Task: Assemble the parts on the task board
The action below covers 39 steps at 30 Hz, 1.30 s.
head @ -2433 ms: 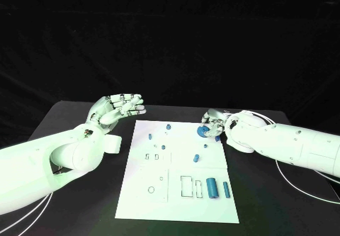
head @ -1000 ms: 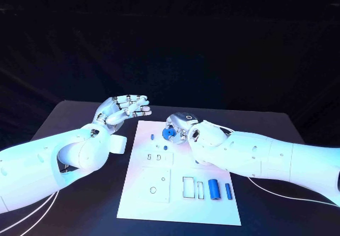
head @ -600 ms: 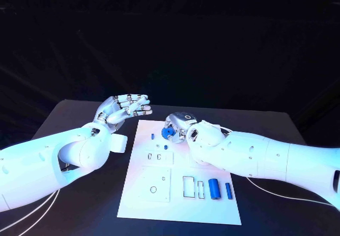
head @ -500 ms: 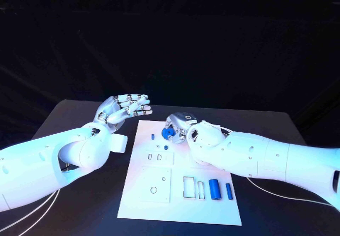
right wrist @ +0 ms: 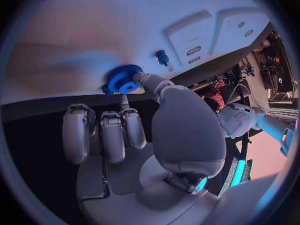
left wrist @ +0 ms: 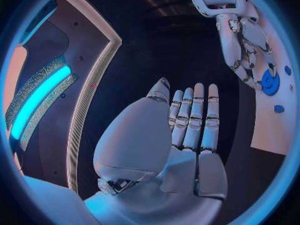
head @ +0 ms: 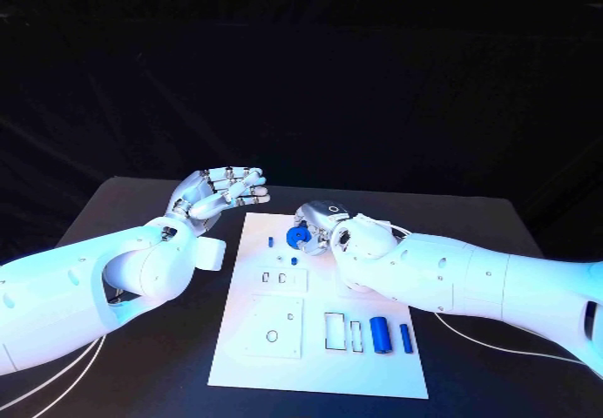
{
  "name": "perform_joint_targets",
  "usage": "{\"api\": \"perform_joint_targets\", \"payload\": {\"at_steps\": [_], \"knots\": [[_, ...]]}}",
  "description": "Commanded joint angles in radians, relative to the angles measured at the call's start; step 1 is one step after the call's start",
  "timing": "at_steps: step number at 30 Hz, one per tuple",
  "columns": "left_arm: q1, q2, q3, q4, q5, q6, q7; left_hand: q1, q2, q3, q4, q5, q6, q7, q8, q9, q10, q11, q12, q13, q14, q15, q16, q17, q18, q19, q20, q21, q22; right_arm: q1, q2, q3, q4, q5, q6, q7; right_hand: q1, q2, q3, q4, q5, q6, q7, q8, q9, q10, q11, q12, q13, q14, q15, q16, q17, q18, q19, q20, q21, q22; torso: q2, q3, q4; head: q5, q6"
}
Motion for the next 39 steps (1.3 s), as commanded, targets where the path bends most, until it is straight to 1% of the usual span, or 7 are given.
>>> {"api": "perform_joint_targets", "payload": {"at_steps": [1, 12, 16, 21, 26, 34, 39], "knots": [[0.001, 0.001, 0.001, 0.0, 0.002, 0.02, 0.002, 0.01, 0.001, 0.01, 0.0, 0.002, 0.003, 0.003, -0.007, 0.001, 0.01, 0.0, -0.008, -0.001, -0.01, 0.0, -0.007, 0.003, 0.015, -0.002, 0.003, -0.007, -0.003, 0.0, -0.001, 0.0, -0.004, 0.02, 0.02, 0.006, -0.005, -0.005, -0.009, 0.004, -0.002, -0.006, -0.001, -0.005, -0.001, -0.001, 0.004, -0.003, 0.091, 0.092, 0.006, 0.005, 0.2, -0.008, 0.0, 0.005, -0.006, 0.059, 0.0, 0.0, 0.0, 0.001, -0.001], [0.001, -0.001, 0.001, -0.001, 0.001, 0.02, -0.001, 0.012, 0.002, 0.013, -0.001, 0.003, 0.003, 0.003, -0.008, 0.001, 0.011, 0.0, -0.009, -0.001, -0.01, 0.0, -0.008, 0.004, 0.015, -0.002, 0.003, -0.008, -0.003, 0.0, -0.017, 0.0, 0.005, 0.062, 0.043, 0.018, -0.032, 0.011, -0.042, 0.039, -0.001, 0.016, -0.004, -0.006, 0.0, 0.005, 0.003, 0.003, 0.1, 0.093, 0.006, 0.006, 0.205, -0.007, 0.001, 0.008, -0.007, 0.062, -0.001, -0.0004, 0.0008, 0.002, -0.002], [0.001, -0.001, 0.001, -0.002, 0.001, 0.021, -0.003, 0.013, 0.002, 0.014, -0.001, 0.003, 0.003, 0.003, -0.008, 0.001, 0.01, 0.0, -0.01, -0.001, -0.011, 0.0, -0.009, 0.004, 0.015, -0.003, 0.003, -0.008, -0.003, 0.0, -0.028, 0.0, 0.012, 0.08, 0.048, 0.03, -0.046, 0.023, -0.047, 0.059, -0.001, 0.023, -0.005, -0.007, 0.0, 0.006, 0.002, 0.004, 0.101, 0.093, 0.005, 0.006, 0.204, -0.007, 0.0, 0.007, -0.009, 0.06, 0.0, 0.0001, 0.0005, 0.003, -0.003], [0.001, -0.001, 0.001, -0.003, -0.001, 0.026, -0.009, 0.015, 0.002, 0.019, -0.002, 0.004, 0.0, 0.005, -0.01, 0.0, 0.008, 0.002, -0.014, -0.001, -0.013, 0.001, -0.011, 0.005, 0.015, -0.004, 0.004, -0.009, -0.004, 0.0, -0.043, 0.0, 0.02, 0.108, 0.065, 0.046, -0.093, 0.043, -0.053, 0.108, -0.001, 0.034, -0.007, -0.012, -0.001, 0.01, 0.0, 0.008, 0.107, 0.094, 0.004, 0.007, 0.206, -0.007, 0.001, 0.006, -0.01, 0.062, 0.0, -0.0003, 0.0004, 0.002, -0.005], [0.001, -0.001, 0.001, -0.004, -0.003, 0.028, -0.011, 0.027, 0.003, 0.034, -0.003, 0.007, -0.002, 0.007, -0.013, 0.0, 0.007, 0.003, -0.02, -0.001, -0.016, 0.002, -0.014, 0.008, 0.015, -0.004, 0.004, -0.01, -0.006, 0.001, -0.052, 0.0, 0.022, 0.12, 0.066, 0.05, -0.104, 0.044, -0.055, 0.119, -0.001, 0.034, -0.008, -0.014, -0.001, 0.009, 0.0, 0.007, 0.106, 0.094, 0.003, 0.007, 0.206, -0.007, 0.001, 0.005, -0.011, 0.061, -0.001, -0.0006, 0.0005, 0.001, -0.007], [0.001, -0.001, 0.001, -0.006, -0.003, 0.028, -0.013, 0.029, 0.003, 0.037, -0.003, 0.007, -0.002, 0.007, -0.014, 0.0, 0.007, 0.003, -0.021, -0.001, -0.016, 0.002, -0.015, 0.008, 0.015, -0.004, 0.004, -0.01, -0.007, 0.001, -0.087, 0.0, 0.051, 0.127, 0.045, 0.051, -0.109, 0.044, -0.057, 0.124, -0.001, 0.033, -0.008, -0.016, -0.002, 0.009, 0.0, 0.007, 0.106, 0.094, 0.004, 0.007, 0.207, -0.007, 0.0, 0.005, -0.012, 0.061, 0.0, 0.0003, 0.0016, 0.005, -0.006], [0.001, -0.003, 0.001, -0.011, -0.003, 0.028, -0.013, 0.031, 0.002, 0.039, -0.003, 0.007, -0.003, 0.007, -0.015, 0.0, 0.007, 0.004, -0.022, -0.001, -0.017, 0.002, -0.016, 0.009, 0.015, -0.005, 0.004, -0.01, -0.007, 0.011, -0.149, 0.001, 0.112, 0.135, -0.004, 0.066, -0.109, 0.044, -0.057, 0.124, -0.001, 0.034, -0.008, -0.016, -0.002, 0.011, -0.001, 0.009, 0.108, 0.094, 0.003, 0.007, 0.206, -0.007, 0.002, 0.005, -0.011, 0.063, -0.002, 0.0013, -0.0033, 0.009, -0.004]]}}
